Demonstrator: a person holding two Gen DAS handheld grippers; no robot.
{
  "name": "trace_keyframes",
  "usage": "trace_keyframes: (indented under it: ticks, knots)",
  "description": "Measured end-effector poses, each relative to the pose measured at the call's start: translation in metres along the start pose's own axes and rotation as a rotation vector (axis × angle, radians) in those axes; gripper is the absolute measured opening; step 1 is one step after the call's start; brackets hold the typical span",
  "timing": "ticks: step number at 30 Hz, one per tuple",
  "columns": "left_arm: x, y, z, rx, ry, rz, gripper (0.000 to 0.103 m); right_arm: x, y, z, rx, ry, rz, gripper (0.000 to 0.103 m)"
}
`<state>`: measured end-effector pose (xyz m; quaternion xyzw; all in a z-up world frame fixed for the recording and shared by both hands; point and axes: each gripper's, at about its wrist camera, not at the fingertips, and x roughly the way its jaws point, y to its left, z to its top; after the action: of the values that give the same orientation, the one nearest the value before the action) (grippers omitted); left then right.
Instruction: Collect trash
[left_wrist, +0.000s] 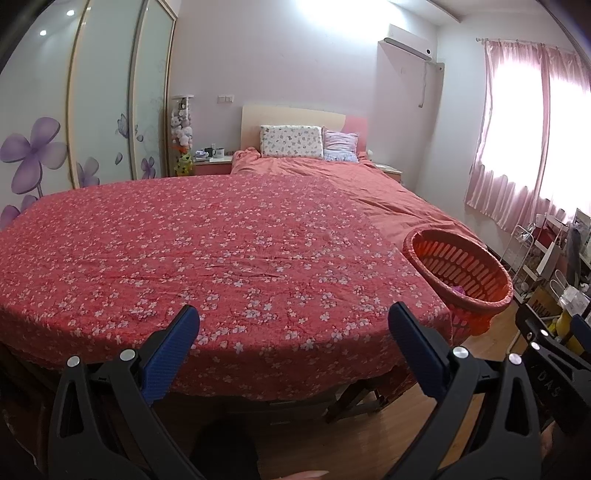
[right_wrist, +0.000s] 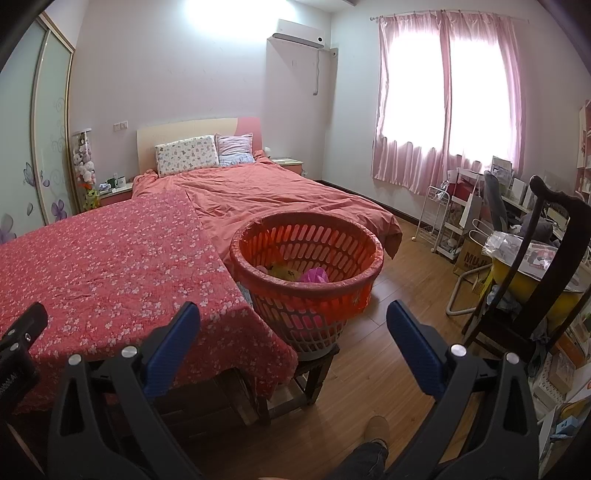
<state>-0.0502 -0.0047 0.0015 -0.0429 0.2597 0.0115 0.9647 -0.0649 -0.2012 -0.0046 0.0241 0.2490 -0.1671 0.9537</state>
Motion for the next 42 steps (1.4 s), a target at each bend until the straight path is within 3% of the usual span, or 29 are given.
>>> trace_keyframes:
  ticks: [42]
  knots:
    - [0.0008,-0.003,-0.001,0.0,0.005,-0.008,0.101,-0.0006,-0.0008,0.0004,0.0,0.0,0.0,0.099]
